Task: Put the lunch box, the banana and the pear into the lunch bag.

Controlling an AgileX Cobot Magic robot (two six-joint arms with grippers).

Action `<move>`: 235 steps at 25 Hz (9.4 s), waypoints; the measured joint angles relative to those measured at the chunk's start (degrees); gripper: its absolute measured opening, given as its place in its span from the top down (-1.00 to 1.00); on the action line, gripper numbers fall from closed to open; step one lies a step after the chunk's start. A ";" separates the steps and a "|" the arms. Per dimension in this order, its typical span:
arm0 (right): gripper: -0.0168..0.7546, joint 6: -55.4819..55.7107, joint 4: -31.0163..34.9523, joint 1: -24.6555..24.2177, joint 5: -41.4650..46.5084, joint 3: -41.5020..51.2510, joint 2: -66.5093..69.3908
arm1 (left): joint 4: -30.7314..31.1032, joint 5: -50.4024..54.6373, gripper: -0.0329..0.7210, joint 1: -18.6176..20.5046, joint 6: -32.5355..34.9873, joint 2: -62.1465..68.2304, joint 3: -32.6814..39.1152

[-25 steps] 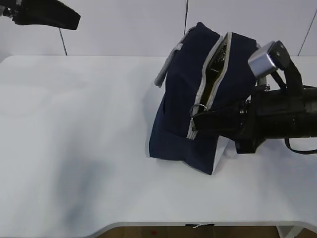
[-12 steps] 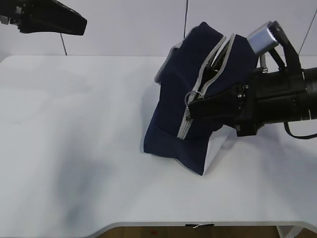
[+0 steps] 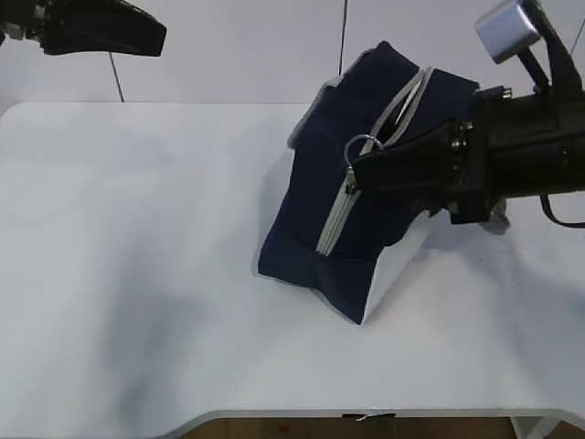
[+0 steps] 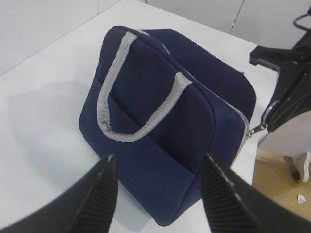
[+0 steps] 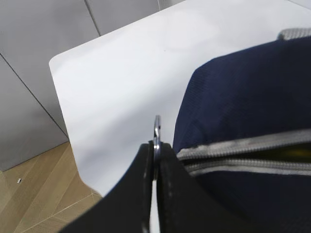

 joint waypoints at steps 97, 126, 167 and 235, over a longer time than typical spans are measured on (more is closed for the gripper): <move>0.94 13.05 -2.21 0.00 -4.07 -7.04 -1.06 | -32.96 -11.89 0.28 -17.29 39.06 15.99 19.87; 0.94 17.95 -4.42 0.00 -12.57 -7.27 0.68 | -33.17 -10.46 0.44 -17.29 39.06 16.07 19.87; 0.94 19.28 -0.48 0.00 -14.32 -9.01 0.81 | -33.13 -5.25 0.01 -19.13 37.73 16.07 19.87; 0.94 19.54 -0.57 0.00 -12.62 -9.05 0.81 | -33.43 -14.28 0.38 -18.81 36.39 17.68 11.34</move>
